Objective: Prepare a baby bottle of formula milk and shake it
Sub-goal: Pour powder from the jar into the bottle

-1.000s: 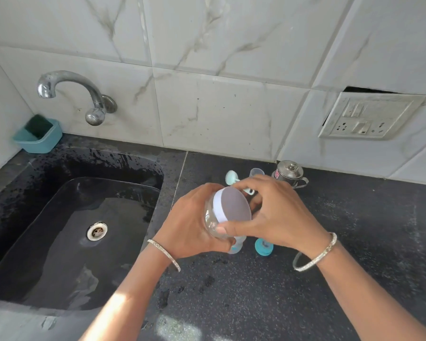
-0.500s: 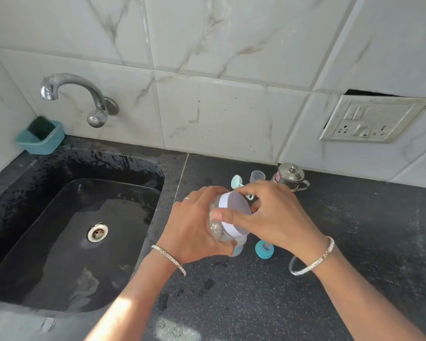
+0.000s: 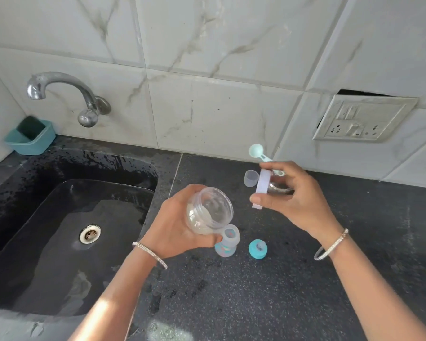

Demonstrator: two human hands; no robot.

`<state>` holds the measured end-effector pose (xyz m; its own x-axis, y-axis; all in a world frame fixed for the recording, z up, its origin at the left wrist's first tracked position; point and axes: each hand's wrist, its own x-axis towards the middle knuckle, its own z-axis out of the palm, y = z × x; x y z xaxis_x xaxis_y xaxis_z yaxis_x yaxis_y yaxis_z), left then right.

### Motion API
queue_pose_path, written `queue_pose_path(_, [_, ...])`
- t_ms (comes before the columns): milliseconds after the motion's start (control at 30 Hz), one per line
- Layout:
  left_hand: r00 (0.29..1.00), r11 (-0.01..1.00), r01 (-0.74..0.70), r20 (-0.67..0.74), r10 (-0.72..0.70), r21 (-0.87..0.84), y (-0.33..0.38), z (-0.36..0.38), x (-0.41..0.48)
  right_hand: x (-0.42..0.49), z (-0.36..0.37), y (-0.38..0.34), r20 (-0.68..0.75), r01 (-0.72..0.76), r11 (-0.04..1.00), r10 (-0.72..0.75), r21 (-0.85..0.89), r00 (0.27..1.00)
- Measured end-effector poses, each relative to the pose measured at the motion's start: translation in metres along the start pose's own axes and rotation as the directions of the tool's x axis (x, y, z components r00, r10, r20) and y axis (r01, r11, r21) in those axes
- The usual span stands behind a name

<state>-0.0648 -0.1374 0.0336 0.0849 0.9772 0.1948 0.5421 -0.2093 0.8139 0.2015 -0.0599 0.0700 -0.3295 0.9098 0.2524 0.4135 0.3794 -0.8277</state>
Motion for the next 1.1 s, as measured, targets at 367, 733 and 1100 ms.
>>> queue_pose_path(367, [0.996,0.984,0.063,-0.052,-0.073,-0.168,-0.011,0.011,-0.004,-0.023,0.064,0.124,-0.211,-0.27,0.961,0.254,-0.05,0.944])
queue_pose_path(733, [0.989,0.967,0.1,-0.079,-0.122,-0.235,-0.02,0.014,-0.006,-0.022,0.066,0.168,-0.026,-0.392,0.911,0.392,-0.125,0.92])
queue_pose_path(1100, [0.994,0.971,0.069,-0.063,-0.085,-0.228,-0.015,0.019,-0.004,-0.026,0.049,0.126,-0.152,-0.319,0.92,0.29,-0.229,0.945])
